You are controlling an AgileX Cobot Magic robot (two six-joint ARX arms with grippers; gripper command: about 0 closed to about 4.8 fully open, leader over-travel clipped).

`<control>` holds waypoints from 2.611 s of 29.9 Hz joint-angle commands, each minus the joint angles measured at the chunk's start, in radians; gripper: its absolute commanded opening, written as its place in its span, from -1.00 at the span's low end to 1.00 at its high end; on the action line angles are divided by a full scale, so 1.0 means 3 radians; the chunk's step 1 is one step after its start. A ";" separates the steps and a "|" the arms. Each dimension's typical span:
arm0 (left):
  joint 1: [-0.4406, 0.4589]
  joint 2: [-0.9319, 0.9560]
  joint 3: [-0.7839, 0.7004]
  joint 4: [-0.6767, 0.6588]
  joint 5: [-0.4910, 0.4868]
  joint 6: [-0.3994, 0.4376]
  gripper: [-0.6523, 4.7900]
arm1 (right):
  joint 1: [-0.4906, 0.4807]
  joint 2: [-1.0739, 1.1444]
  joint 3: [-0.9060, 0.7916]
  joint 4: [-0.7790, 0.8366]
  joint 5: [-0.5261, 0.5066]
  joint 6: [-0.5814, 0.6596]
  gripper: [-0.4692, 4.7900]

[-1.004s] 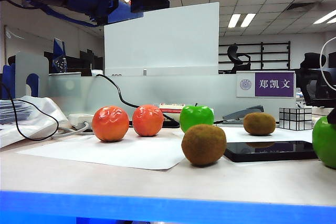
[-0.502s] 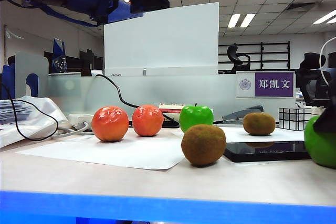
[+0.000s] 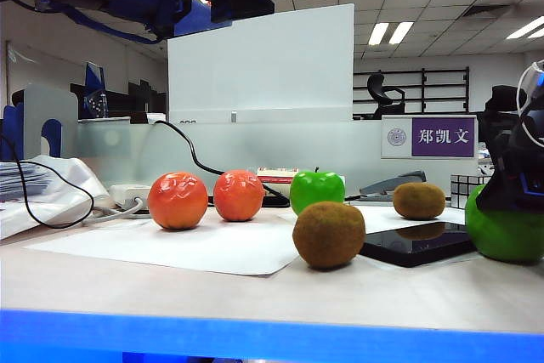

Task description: Put the same fruits together.

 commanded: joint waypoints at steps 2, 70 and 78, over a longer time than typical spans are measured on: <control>0.0000 -0.0022 0.0009 0.0018 -0.0003 0.0020 1.00 | 0.0004 0.0047 -0.0023 -0.0195 0.0004 -0.0009 0.92; 0.0000 -0.0022 0.0011 -0.0052 -0.0009 0.0032 1.00 | 0.0429 0.1428 0.2038 -0.0273 -0.1097 -0.0383 -0.84; 0.0000 -0.0022 0.0011 -0.0053 -0.0009 0.0031 1.00 | 0.0431 0.1692 0.2186 -0.0268 -0.1266 -0.0381 -0.84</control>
